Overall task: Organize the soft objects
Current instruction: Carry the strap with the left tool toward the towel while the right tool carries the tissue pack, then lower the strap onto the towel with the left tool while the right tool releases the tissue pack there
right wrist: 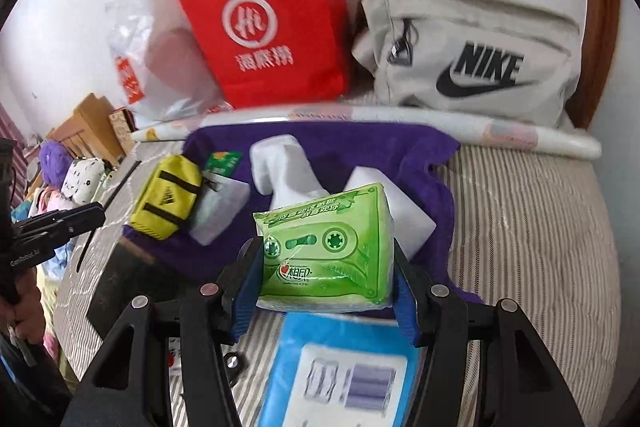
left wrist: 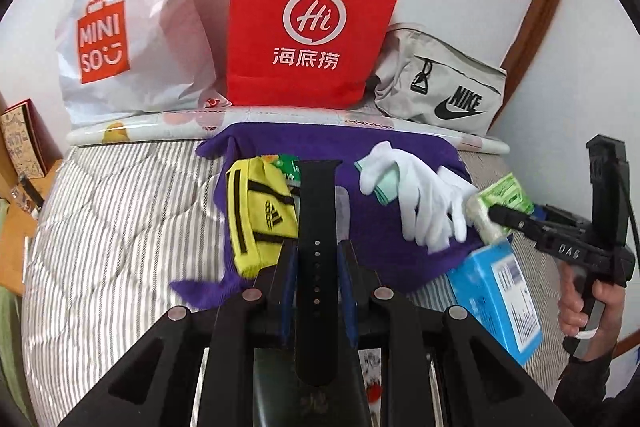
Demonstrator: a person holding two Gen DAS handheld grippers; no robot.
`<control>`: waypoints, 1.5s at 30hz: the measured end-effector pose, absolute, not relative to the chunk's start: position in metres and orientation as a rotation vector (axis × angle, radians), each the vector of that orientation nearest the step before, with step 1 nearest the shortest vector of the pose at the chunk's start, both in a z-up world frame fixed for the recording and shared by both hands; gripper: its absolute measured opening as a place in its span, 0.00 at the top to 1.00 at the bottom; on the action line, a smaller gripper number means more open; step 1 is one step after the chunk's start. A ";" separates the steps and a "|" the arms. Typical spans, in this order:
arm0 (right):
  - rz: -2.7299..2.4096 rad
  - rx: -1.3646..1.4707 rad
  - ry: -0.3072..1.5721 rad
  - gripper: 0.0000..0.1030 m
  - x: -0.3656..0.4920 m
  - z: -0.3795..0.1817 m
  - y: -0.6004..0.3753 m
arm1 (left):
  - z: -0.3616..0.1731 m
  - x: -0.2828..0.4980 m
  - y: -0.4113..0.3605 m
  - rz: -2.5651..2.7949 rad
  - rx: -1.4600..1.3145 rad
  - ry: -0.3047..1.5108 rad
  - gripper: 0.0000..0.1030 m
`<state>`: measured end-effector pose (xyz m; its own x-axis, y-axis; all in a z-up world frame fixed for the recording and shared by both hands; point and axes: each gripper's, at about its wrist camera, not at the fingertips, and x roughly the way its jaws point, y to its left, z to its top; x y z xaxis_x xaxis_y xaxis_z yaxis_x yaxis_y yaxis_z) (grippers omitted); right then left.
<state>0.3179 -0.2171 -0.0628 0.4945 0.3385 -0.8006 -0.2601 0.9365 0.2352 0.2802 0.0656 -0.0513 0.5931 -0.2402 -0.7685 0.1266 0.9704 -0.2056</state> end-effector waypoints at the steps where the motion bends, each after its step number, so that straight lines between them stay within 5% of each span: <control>1: 0.361 0.088 1.008 0.45 0.322 -0.068 -0.216 | -0.054 0.286 0.066 -0.216 -0.138 0.919 0.81; 37: 0.425 0.039 1.103 0.41 0.363 -0.106 -0.201 | -0.119 0.391 0.043 -0.181 -0.169 1.133 0.80; 42: 0.424 0.031 1.099 0.38 0.359 -0.102 -0.203 | -0.112 0.388 0.043 -0.181 -0.170 1.125 0.57; 45: 0.390 0.021 1.077 0.36 0.356 -0.095 -0.207 | -0.102 0.380 0.041 -0.169 -0.143 1.103 0.56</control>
